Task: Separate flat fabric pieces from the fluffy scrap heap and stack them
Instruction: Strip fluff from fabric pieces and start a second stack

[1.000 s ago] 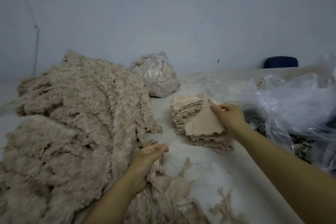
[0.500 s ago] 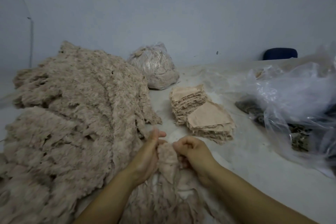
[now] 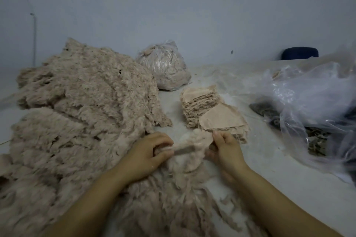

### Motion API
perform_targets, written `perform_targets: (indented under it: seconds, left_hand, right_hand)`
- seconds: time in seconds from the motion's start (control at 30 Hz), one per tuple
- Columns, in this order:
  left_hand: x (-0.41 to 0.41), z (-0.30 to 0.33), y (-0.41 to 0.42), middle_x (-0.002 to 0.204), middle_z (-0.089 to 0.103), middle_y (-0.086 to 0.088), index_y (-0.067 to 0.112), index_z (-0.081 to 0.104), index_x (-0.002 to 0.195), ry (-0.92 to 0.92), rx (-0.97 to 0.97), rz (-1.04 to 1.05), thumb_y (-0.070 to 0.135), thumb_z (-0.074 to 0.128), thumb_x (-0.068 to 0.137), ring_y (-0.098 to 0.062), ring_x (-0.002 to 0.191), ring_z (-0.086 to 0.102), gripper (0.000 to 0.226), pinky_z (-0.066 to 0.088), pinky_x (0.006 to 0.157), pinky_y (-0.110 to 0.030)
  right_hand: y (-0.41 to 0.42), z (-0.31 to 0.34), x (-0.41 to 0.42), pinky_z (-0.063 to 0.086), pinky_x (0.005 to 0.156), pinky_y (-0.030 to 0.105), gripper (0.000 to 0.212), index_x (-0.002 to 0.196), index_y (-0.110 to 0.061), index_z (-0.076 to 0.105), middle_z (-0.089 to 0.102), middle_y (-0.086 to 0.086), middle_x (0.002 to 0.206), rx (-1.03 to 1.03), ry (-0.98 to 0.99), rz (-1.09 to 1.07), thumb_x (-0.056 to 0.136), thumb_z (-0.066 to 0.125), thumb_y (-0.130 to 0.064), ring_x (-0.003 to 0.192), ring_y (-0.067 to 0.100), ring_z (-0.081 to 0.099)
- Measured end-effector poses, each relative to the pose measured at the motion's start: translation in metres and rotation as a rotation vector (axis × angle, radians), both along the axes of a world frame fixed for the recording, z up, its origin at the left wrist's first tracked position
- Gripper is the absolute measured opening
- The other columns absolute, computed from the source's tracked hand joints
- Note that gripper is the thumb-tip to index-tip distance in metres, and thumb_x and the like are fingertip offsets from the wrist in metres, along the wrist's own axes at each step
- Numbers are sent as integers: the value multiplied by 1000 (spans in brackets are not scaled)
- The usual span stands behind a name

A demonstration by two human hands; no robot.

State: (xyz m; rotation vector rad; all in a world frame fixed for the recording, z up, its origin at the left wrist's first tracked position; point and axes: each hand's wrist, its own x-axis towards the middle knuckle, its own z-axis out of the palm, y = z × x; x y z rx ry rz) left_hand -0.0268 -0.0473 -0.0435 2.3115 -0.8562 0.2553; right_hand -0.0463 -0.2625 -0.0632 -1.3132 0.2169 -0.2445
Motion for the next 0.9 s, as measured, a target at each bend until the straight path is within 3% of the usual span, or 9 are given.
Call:
perform_targets:
  seconds: [0.1, 0.23, 0.3, 0.4, 0.5, 0.67, 0.77, 0.83, 0.9]
  left_hand:
    - [-11, 7, 21, 111, 65, 15, 19, 73, 100, -108, -12, -125, 23, 63, 88, 5, 110, 54, 16, 39, 97, -11]
    - [-22, -5, 50, 123, 62, 7, 19, 67, 114, -145, 334, -311, 30, 61, 88, -6, 122, 49, 29, 34, 106, -22]
    - [-25, -17, 52, 121, 63, 3, 16, 68, 110, -248, 435, -311, 26, 60, 89, -10, 117, 53, 25, 39, 102, -24]
    - [-24, -30, 44, 109, 66, -5, 7, 71, 100, -217, 299, -242, 7, 58, 87, -9, 105, 52, 18, 39, 94, -23]
    - [-22, -33, 27, 96, 63, -6, 2, 68, 95, -29, 124, -182, 1, 52, 91, -9, 94, 53, 16, 40, 84, -15]
    - [-29, -34, -17, 86, 62, 4, 16, 63, 88, 232, -178, -154, -5, 48, 93, 2, 81, 56, 26, 43, 73, -13]
    - [-34, -31, -46, 82, 59, 5, 21, 60, 83, 338, -389, -150, -5, 49, 93, 0, 76, 56, 30, 43, 72, -16]
    - [-32, -24, -55, 81, 60, 1, 16, 63, 79, 410, -542, -106, -6, 53, 90, -3, 74, 57, 26, 44, 70, -16]
    - [-27, -19, -56, 78, 61, 0, 13, 65, 77, 419, -628, -50, -6, 58, 86, -3, 71, 57, 22, 45, 69, -16]
  right_hand:
    - [-6, -2, 4, 39, 60, 28, 20, 82, -10, 45, 45, 6, 68, -21, 37, -94, 101, 44, -16, 62, 15, 44]
    - [-8, -1, -4, 35, 54, 17, 22, 76, -16, 43, 50, -2, 66, -617, -65, -90, 98, 50, -18, 60, 12, 46]
    - [4, 2, -18, 38, 57, 22, 14, 83, -22, 49, 57, -3, 66, -781, -181, 101, 96, 52, -23, 55, 5, 50]
    - [24, -9, -41, 38, 80, 19, 15, 92, -33, 58, 55, -9, 96, -1085, -341, 489, 88, 60, -47, 91, -2, 47]
    - [16, -21, -54, 32, 88, 23, 38, 105, -15, 60, 46, -1, 109, -1360, -369, 699, 87, 63, -48, 102, 12, 39]
    - [-37, -12, -68, 26, 73, 17, 21, 81, -11, 47, 38, -6, 89, -1370, -347, 694, 94, 59, -24, 82, 9, 32]
    - [-54, 2, -76, 29, 65, 15, 38, 69, -18, 43, 36, -15, 73, -1311, -199, 750, 89, 59, -47, 68, 0, 38]
    - [-54, 17, -70, 32, 61, 17, 48, 68, -19, 44, 42, -12, 66, -1104, -98, 610, 80, 50, -65, 60, -1, 41]
    - [-47, 25, -58, 38, 67, 23, 51, 82, -21, 53, 54, -9, 79, -1038, -128, 432, 77, 49, -72, 70, 6, 50]
